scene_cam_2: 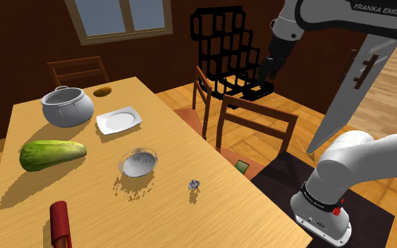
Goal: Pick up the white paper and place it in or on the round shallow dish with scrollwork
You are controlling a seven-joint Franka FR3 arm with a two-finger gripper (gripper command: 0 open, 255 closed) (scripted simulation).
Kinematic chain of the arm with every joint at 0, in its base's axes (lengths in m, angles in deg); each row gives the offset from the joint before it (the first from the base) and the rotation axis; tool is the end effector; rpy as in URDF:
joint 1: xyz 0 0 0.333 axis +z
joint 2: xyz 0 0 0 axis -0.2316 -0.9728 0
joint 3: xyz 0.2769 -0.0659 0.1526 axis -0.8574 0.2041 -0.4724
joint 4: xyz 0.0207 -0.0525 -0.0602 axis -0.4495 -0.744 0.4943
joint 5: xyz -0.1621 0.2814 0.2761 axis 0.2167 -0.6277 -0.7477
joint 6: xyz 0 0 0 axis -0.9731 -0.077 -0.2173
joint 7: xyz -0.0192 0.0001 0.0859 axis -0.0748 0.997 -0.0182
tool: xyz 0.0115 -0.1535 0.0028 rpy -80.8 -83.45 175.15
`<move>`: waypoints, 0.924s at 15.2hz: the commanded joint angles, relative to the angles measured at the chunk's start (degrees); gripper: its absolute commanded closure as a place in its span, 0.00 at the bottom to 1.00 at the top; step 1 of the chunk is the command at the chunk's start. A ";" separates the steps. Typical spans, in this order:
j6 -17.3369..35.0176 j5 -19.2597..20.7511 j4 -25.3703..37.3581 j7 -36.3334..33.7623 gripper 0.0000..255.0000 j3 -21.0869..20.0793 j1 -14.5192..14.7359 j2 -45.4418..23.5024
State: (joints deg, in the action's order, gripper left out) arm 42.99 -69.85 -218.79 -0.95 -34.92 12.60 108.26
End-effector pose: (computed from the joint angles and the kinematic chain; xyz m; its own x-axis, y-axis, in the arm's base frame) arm 0.3435 0.0081 0.5995 0.9824 0.0839 0.1669 0.0886 -0.9959 -0.0207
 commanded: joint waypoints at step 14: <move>15.13 -8.28 -13.49 -16.10 0.00 -15.12 3.50 -2.97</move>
State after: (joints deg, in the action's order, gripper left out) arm 56.59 -77.46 -231.73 -15.71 -48.73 15.87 106.31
